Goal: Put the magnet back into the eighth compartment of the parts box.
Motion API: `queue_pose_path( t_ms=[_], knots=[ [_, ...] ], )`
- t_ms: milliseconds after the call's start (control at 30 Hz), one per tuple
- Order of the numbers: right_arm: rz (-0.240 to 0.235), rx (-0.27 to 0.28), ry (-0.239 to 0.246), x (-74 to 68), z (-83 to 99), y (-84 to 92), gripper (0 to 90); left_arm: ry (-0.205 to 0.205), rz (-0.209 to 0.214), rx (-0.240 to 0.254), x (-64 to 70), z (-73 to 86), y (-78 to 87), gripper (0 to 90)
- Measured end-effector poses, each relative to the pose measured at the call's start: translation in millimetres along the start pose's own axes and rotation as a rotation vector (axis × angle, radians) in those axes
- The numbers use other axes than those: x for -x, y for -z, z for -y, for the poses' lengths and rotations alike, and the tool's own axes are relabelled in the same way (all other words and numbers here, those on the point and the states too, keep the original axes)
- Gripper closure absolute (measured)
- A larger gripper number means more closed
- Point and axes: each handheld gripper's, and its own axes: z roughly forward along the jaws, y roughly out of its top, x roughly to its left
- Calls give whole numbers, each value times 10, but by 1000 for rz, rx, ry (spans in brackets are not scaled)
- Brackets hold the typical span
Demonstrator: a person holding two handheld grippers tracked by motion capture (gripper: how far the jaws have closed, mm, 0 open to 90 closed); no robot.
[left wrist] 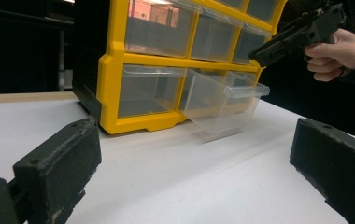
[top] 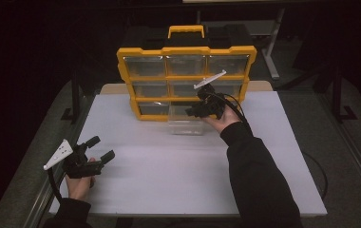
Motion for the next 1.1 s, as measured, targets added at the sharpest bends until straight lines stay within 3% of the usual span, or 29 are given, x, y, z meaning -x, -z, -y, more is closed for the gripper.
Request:
queue_pose_path(
  t_ms=[133,633,700,1100],
  knots=[
    [7,1,-35,22,-6,-54,611,1,0,1,0,-1,2,18],
    [52,7,-47,-27,-31,-222,600,2,2,1,0,0,2,18],
    [65,9,-58,-27,-29,-227,500,2,2,1,0,-1,3,18],
    [37,5,-74,-25,-4,-161,223,4,3,3,4,0,1,18]
  ],
)
